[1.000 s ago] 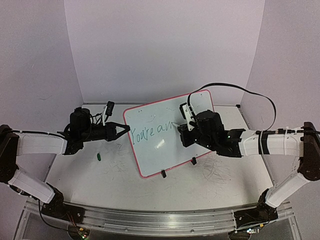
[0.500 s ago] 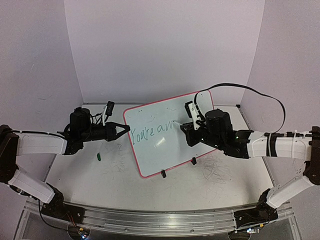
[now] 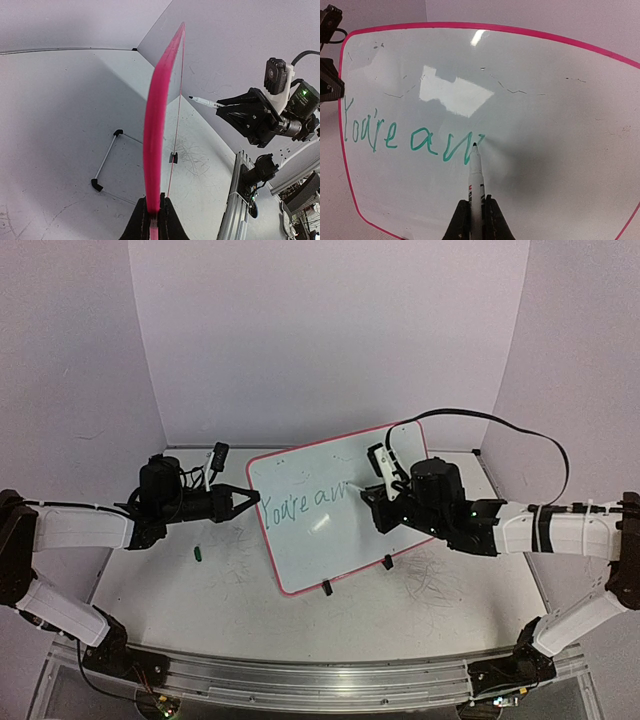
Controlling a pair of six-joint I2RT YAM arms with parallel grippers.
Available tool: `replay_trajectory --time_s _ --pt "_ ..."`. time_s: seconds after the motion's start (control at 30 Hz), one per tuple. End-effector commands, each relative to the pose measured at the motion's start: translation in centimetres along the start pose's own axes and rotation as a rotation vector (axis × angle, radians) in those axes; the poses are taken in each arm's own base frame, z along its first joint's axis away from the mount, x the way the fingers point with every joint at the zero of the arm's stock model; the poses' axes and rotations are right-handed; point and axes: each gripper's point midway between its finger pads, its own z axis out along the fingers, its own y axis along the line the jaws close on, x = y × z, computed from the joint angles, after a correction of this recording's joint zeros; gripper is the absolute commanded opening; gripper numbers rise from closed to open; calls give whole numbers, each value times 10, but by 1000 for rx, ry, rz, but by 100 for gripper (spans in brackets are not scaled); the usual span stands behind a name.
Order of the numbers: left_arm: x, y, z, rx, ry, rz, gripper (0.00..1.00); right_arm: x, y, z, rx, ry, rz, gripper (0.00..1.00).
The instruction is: Write a sentence on the whiteboard
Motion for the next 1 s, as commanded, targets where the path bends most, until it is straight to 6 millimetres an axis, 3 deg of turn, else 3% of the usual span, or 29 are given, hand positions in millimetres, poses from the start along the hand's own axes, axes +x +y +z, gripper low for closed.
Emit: replay_trajectory --time_s 0.0,0.2,0.7,0.97 --pt "-10 -6 -4 1 -23 49 0 -20 -10 -5 21 -65 14 0" --pt "-10 -5 -3 2 -22 50 0 -25 -2 2 -15 -67 3 0" --pt "-10 -6 -3 5 -21 52 0 -31 -6 13 25 -78 19 0" --pt "-11 -7 -4 6 -26 57 0 -8 -13 13 57 -23 49 0"
